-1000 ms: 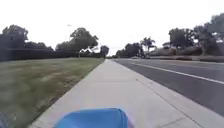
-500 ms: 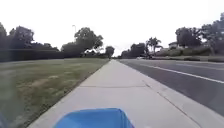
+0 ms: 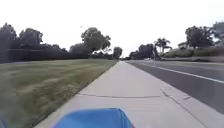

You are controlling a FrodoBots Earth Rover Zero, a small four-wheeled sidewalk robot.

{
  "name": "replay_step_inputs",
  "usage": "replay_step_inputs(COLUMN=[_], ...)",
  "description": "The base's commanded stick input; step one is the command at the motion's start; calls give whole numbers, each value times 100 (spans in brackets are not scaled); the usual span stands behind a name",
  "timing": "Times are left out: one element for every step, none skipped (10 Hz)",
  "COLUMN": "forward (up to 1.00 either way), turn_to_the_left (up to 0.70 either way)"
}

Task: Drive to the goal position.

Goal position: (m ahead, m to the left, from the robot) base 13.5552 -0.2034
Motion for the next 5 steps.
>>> replay_step_inputs(forward=[100, 100, 100, 100, 100], turn_to_the_left=[0, 0, 0, 0, 0])
